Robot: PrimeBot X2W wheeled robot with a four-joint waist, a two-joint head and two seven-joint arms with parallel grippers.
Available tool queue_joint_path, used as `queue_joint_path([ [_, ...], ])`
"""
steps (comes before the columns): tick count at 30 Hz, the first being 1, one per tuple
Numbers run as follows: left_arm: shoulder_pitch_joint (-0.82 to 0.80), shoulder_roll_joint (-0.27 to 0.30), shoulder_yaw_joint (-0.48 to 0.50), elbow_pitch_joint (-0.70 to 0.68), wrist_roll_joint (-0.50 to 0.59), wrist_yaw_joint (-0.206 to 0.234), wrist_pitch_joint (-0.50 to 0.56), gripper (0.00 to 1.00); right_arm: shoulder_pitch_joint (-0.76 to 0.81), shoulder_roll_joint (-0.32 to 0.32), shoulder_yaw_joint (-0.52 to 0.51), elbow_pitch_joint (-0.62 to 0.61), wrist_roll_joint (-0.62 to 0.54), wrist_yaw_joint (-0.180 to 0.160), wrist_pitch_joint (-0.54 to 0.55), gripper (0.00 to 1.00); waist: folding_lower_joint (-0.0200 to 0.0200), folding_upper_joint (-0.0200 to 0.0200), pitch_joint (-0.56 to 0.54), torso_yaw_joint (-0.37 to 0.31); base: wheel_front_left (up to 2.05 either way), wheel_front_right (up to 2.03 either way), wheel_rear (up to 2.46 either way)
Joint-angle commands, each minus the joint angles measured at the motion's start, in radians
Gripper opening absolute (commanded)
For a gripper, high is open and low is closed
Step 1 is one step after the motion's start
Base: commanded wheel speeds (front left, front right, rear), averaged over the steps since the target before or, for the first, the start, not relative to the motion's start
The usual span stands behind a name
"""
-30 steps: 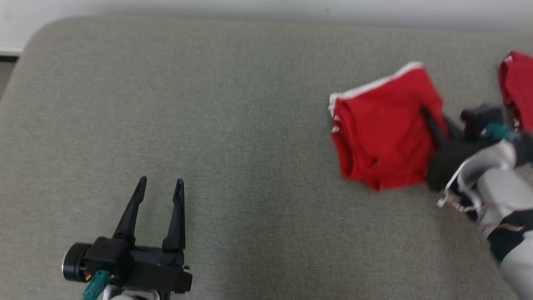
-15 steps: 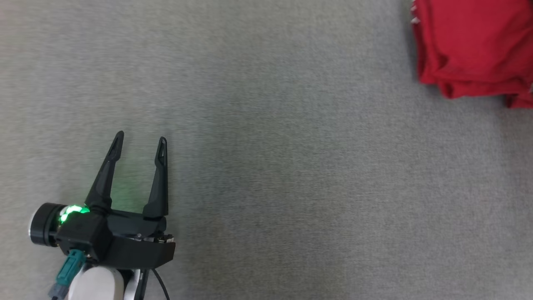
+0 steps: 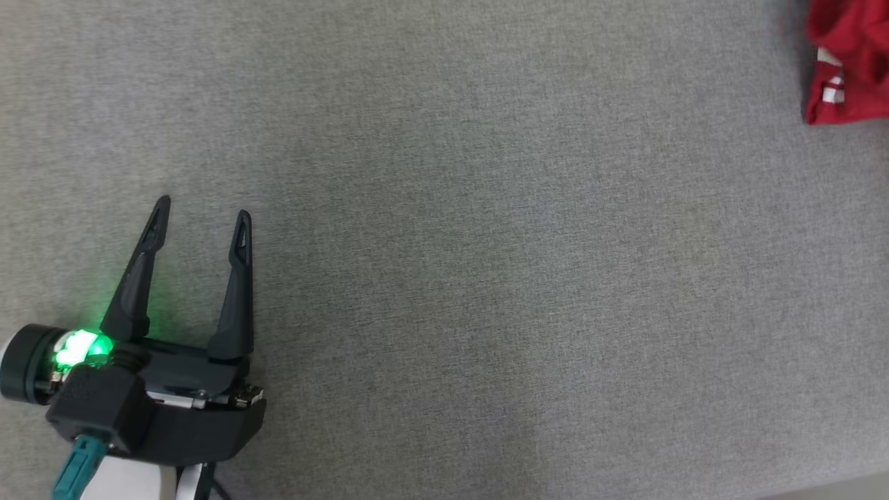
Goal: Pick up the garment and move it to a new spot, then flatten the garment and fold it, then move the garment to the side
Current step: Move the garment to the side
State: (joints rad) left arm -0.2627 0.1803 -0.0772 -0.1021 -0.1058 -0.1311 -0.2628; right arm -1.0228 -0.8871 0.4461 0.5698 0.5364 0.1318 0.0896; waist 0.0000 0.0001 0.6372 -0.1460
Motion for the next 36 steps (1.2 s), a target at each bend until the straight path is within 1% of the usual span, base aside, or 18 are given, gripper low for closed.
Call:
queue_joint_path([
  [1,0.011,0.003,-0.004,0.007,0.004,0.001,-0.002,1.00,-0.018,-0.008,-0.001,0.012,-0.001,-0.003,-0.001,0.00,0.0000,-0.0001,0.014,-0.010,0.00,0.00,0.00],
  [4,0.014,0.007,-0.005,0.001,0.003,0.001,-0.002,1.00,-0.046,-0.023,0.014,0.046,-0.017,-0.003,0.002,0.00,0.0000,-0.0001,0.018,-0.006,0.00,0.00,0.00],
  [10,0.022,0.007,-0.004,0.004,0.007,0.002,-0.001,1.00,-0.132,0.004,0.064,0.120,-0.062,-0.003,-0.007,0.00,0.0000,-0.0001,0.028,0.013,0.00,0.00,0.00],
  [15,0.025,0.006,0.003,0.000,0.006,0.006,0.001,1.00,-0.182,0.005,0.088,0.175,-0.097,-0.003,0.007,0.00,0.0000,-0.0001,0.031,0.024,0.00,0.00,0.00],
  [16,0.026,0.005,0.004,0.001,0.006,0.006,0.001,1.00,-0.192,0.004,0.091,0.191,-0.110,-0.003,0.008,0.15,0.0000,-0.0001,0.031,0.026,0.00,0.00,0.00],
  [17,0.026,0.003,0.004,0.002,0.006,0.007,0.001,1.00,-0.201,0.006,0.090,0.209,-0.117,-0.003,0.007,0.92,0.0000,-0.0001,0.030,0.028,0.00,0.00,0.00],
  [18,0.027,0.002,0.005,0.004,0.006,0.007,0.001,1.00,-0.205,0.011,0.087,0.226,-0.122,-0.003,0.008,0.92,0.0000,-0.0001,0.028,0.030,0.00,0.00,0.00],
  [19,0.028,0.000,0.005,0.006,0.005,0.007,0.001,1.00,-0.209,0.015,0.087,0.238,-0.130,-0.003,0.003,1.00,0.0000,-0.0001,0.025,0.031,0.00,0.00,0.00],
  [23,0.030,-0.011,0.007,0.020,-0.001,0.008,0.001,1.00,-0.222,0.035,0.072,0.268,-0.143,-0.003,-0.049,1.00,0.0000,-0.0001,-0.007,0.036,0.00,0.00,0.00],
  [26,0.037,-0.023,0.012,0.029,-0.007,0.007,0.000,1.00,-0.222,0.058,0.064,0.256,-0.159,-0.003,-0.129,1.00,0.0000,-0.0001,-0.050,0.040,0.00,0.00,0.00],
  [31,0.066,-0.038,0.036,0.048,-0.016,0.008,-0.002,1.00,-0.173,0.126,0.049,0.232,-0.131,-0.003,-0.228,1.00,0.0000,-0.0001,-0.144,0.040,0.00,0.00,0.00],
  [33,0.091,-0.045,0.048,0.053,-0.020,0.016,-0.002,1.00,-0.153,0.155,0.048,0.210,-0.126,-0.003,-0.262,1.00,0.0000,-0.0001,-0.183,0.040,0.00,0.00,0.00],
  [36,0.125,-0.053,0.070,0.063,-0.028,0.018,-0.002,1.00,-0.104,0.200,0.042,0.176,-0.116,-0.003,-0.298,1.00,0.0000,-0.0001,-0.240,0.040,0.00,0.00,0.00],
])
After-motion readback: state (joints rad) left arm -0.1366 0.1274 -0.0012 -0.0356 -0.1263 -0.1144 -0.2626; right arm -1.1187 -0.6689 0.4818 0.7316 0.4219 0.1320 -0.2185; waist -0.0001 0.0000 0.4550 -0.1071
